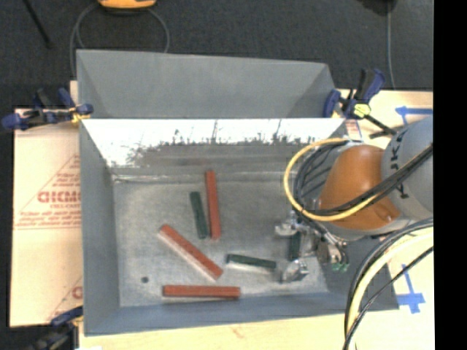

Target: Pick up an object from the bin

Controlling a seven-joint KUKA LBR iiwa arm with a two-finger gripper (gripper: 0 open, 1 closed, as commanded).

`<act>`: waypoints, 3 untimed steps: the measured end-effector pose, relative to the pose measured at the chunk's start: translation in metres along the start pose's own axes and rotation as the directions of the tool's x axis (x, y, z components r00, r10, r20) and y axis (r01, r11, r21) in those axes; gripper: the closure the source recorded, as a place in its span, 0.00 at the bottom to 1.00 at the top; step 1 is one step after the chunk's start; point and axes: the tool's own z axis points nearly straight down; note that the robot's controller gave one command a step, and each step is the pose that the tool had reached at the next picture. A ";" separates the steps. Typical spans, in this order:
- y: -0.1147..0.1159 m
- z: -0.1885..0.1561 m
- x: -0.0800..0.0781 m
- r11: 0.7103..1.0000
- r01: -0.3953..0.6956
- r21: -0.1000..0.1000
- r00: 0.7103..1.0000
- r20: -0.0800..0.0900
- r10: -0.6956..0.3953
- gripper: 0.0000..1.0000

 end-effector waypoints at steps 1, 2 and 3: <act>0.067 -0.002 -0.010 0.995 0.099 -0.003 0.995 -0.023 -0.100 1.00; 0.067 -0.002 -0.010 0.995 0.101 -0.003 0.995 -0.023 -0.101 1.00; 0.068 -0.192 -0.035 0.998 0.065 -0.008 0.998 -0.022 -0.065 1.00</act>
Offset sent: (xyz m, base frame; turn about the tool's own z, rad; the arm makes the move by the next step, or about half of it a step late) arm 0.0000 0.0000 0.0000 0.0000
